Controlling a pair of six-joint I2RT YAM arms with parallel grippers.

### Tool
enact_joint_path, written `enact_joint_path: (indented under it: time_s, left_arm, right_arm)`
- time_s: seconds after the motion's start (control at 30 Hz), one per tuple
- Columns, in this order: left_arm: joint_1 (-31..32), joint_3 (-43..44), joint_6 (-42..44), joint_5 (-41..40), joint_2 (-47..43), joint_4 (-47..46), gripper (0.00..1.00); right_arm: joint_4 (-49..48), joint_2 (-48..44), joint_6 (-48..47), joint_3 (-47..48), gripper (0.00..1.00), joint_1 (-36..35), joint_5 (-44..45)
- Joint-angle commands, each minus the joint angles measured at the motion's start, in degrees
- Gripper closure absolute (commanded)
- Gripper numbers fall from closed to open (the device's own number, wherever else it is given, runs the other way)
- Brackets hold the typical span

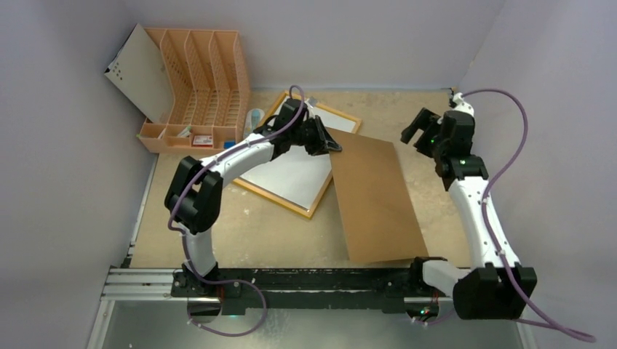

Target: Put the photo into the frame

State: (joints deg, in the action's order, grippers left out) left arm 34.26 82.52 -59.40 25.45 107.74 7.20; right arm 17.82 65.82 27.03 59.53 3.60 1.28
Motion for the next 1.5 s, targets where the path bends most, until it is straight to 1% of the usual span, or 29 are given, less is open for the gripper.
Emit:
enact_joint_path:
  time_s: [0.0,0.13,0.3,0.47,0.53,0.7,0.77,0.93,1.03,1.33,1.4,1.47]
  left_arm:
    - [-0.1,4.6,1.6,-6.2,-2.8,4.8,1.00]
    - [-0.1,6.2,0.3,-6.4,-2.2,6.3,1.00]
    - [-0.1,7.1,0.0,-8.0,-2.0,8.6,1.00]
    - [-0.1,9.1,0.0,-8.6,-1.0,10.6,1.00]
    - [-0.1,9.6,0.2,-9.0,-0.9,11.4,1.00]
    - [-0.1,10.5,0.4,-8.9,-0.9,12.3,1.00]
    - [-0.1,11.5,1.0,-8.9,-0.5,13.2,1.00]
    - [-0.4,12.0,1.1,-8.8,0.0,14.3,1.00]
    - [-0.6,11.7,0.8,-8.2,-0.1,14.3,1.00]
    - [-1.0,10.0,0.7,-7.1,-1.6,14.6,1.00]
    - [-1.0,8.9,0.6,-6.8,-2.5,14.4,1.00]
    - [-1.1,7.8,0.6,-6.5,-3.0,14.3,1.00]
  right_arm:
    - [8.2,-4.3,2.3,3.7,0.12,-10.7,6.7]
    - [11.7,-4.3,6.2,6.3,0.16,-25.6,9.0]
    - [19.2,1.4,11.4,14.0,0.17,-45.6,20.1]
    - [30.3,11.1,14.6,21.7,0.17,-59.2,29.6]
    - [34.9,15.1,17.1,23.8,0.17,-62.7,34.0]
    - [45.1,23.1,24.0,28.0,0.17,-68.6,42.6]
    - [47.4,24.9,24.5,28.2,0.20,-70.4,45.0]
    - [47.5,26.3,25.8,27.6,0.36,-71.5,46.3]
    - [47.6,26.7,26.1,27.6,0.37,-71.5,48.0]
    - [47.9,29.8,23.0,28.4,0.37,-71.4,53.4]
    - [47.9,29.9,22.5,28.4,0.42,-71.3,54.5]
    - [47.9,29.9,22.1,28.0,0.52,-71.0,55.3]
